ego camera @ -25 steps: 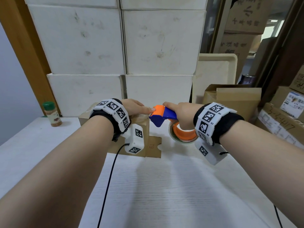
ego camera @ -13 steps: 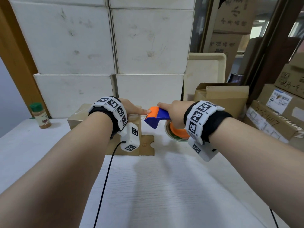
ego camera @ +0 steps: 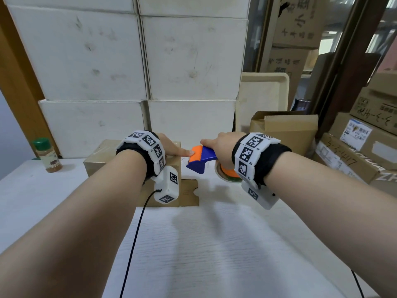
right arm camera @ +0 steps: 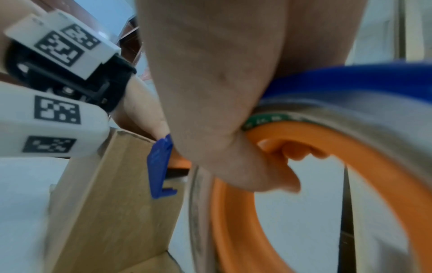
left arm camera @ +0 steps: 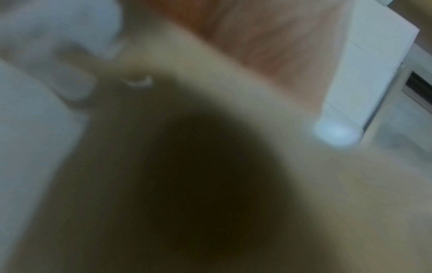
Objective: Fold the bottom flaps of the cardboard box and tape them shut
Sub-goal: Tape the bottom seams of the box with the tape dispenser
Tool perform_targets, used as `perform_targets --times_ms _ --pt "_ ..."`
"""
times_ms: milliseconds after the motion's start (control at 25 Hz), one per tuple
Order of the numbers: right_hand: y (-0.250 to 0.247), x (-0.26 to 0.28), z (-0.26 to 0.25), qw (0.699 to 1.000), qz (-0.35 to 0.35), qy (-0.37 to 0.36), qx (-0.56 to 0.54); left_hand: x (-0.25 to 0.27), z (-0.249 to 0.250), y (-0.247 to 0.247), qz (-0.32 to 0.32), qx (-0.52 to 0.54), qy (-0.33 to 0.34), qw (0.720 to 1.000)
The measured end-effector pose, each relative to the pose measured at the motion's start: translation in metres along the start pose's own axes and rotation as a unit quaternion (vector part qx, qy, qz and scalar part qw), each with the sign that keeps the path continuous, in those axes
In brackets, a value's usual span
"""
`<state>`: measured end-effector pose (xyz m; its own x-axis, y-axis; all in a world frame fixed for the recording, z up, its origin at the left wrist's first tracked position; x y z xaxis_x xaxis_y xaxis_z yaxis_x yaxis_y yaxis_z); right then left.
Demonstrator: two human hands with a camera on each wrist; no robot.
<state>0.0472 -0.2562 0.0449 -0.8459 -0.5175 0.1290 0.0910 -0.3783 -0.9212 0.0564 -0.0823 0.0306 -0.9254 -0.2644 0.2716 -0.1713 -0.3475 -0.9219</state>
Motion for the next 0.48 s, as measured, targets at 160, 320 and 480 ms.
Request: perform_targets --times_ms 160,320,480 --pt "0.007 0.0 0.006 1.0 0.008 0.003 -0.011 0.0 0.007 0.005 0.018 -0.015 -0.017 1.0" --pt "0.012 0.0 0.002 1.0 0.023 0.006 -0.006 -0.004 0.004 0.005 0.028 0.013 -0.019 0.999" --pt "0.005 -0.008 -0.009 1.0 0.012 0.011 0.027 0.0 0.004 0.004 0.012 0.066 -0.012 0.998"
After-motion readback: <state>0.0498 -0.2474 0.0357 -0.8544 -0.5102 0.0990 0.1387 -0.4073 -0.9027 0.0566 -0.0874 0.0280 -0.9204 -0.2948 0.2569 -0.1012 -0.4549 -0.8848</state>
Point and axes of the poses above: each hand's wrist, its own x-axis away from the middle knuckle, its own y-axis out of the palm, z = x × y, the point moved 1 cm from there along -x, towards the middle knuckle, and after that the axes turned 4 degrees about -y, right-handed, at the moved point
